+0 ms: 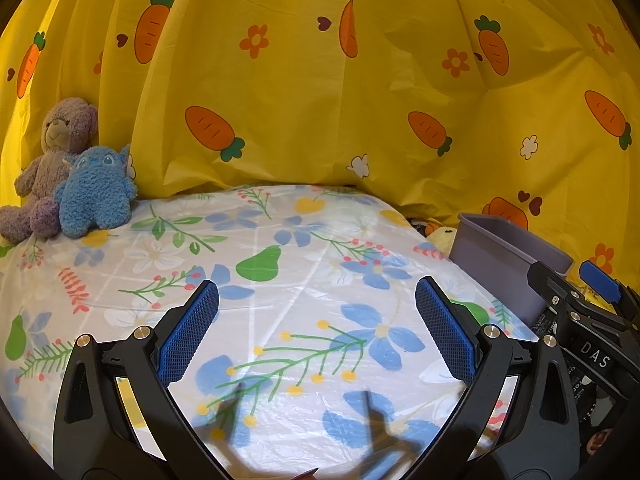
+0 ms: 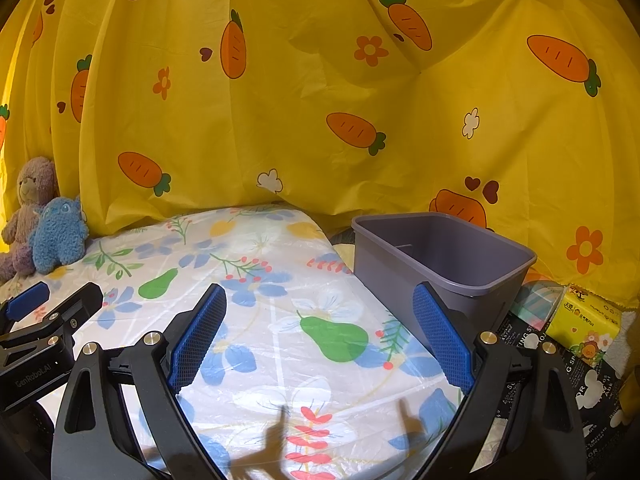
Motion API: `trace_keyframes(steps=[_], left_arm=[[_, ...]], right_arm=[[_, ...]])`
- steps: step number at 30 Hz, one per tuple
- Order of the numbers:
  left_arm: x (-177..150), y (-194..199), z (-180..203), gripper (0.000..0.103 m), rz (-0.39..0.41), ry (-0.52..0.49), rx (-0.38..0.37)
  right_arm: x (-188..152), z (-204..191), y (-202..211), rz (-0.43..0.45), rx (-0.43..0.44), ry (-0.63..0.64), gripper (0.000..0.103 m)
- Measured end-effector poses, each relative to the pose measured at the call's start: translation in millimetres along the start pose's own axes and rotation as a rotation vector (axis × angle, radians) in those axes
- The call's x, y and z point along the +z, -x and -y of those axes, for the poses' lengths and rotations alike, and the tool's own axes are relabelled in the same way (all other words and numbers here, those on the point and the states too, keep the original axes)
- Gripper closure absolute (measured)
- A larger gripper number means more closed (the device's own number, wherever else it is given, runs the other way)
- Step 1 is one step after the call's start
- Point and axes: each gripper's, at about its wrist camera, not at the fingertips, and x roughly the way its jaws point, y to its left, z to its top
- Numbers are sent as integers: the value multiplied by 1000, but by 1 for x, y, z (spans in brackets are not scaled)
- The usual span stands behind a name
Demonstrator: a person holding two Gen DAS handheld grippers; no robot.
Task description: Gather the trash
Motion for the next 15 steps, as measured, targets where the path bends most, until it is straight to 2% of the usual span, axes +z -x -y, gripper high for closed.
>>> trace_keyframes(steps=[15], left_arm=[[1,-1,4,6,3,-6,-10]], right_arm=[[0,0,0,3,-1,-3,12]])
